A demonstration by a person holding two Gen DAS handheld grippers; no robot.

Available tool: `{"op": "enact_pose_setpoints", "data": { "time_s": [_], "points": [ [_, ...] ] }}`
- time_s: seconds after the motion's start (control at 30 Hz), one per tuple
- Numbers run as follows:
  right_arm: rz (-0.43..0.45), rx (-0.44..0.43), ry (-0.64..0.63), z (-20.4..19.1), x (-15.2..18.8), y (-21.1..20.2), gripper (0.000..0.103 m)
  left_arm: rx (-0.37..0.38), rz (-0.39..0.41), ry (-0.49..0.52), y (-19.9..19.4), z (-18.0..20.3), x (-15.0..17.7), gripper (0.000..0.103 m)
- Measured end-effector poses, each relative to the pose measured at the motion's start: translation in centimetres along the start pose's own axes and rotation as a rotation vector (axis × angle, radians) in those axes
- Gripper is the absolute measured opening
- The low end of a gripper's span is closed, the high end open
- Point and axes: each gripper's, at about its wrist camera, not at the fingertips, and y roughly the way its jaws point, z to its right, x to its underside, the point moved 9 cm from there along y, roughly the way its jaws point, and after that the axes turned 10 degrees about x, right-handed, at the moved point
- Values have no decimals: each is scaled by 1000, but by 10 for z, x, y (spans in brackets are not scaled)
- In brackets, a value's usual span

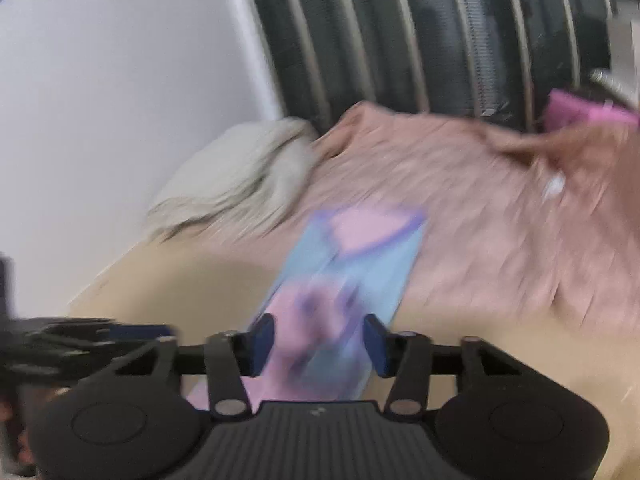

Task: Fold clothes

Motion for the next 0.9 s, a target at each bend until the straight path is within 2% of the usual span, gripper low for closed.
{"op": "enact_pose_setpoints", "data": {
  "time_s": [0.03,0.07,0.1,0.13,0.17,0.23,0.4,0.43,0.5,0.53,0.57,0.6,0.63,0.67,0.7,0.77,0.83,0.87,0.9],
  "points": [
    [-10,-24,-2,-5,15,-4,25,0,-22,-1,1,3,12,30],
    [-20,-47,-3,-10,31,-8,25,-21,-40,-3,6,0,17,9],
    [-32,-46,-12,-13,40,-7,21,-38,-49,-9,8,-4,20,7],
    [-45,-35,-24,-16,47,-4,12,-54,-59,-16,10,-9,24,7],
    [-50,-18,-33,-17,53,-2,10,-64,-64,-23,10,-12,27,7],
    [-51,20,-47,-18,63,1,7,-61,-58,-39,3,-12,35,5],
    [-84,-10,20,-19,87,-23,2,3,-60,-102,-31,0,60,4],
    [-96,-21,22,-23,95,-33,2,17,-66,-117,-41,3,66,6],
    [-101,-40,-24,-36,109,-57,5,31,-56,-73,-64,11,77,18],
    [-66,-38,-82,-41,112,-71,14,14,-39,2,-76,16,81,42],
    [-14,-30,-154,-45,115,-86,25,-38,-10,138,-88,24,83,59],
    [68,-14,-268,-52,116,-102,51,-76,12,281,-96,35,85,62],
    [165,2,-409,-61,119,-117,70,-92,24,433,-101,48,90,63],
    [224,0,-542,-71,125,-124,73,-98,23,579,-102,62,96,64],
    [264,-9,-670,-82,132,-128,72,-87,1,697,-98,73,104,65],
    [228,-58,-865,-100,149,-120,69,-60,-23,878,-88,86,119,65],
    [202,-82,-984,-107,159,-105,61,-67,-58,1059,-72,88,133,65],
    [188,-79,-1024,-108,161,-97,57,-73,-77,1117,-65,85,139,64],
    [170,-71,-1056,-107,162,-88,48,-74,-93,1150,-61,82,142,64]
  ]
}}
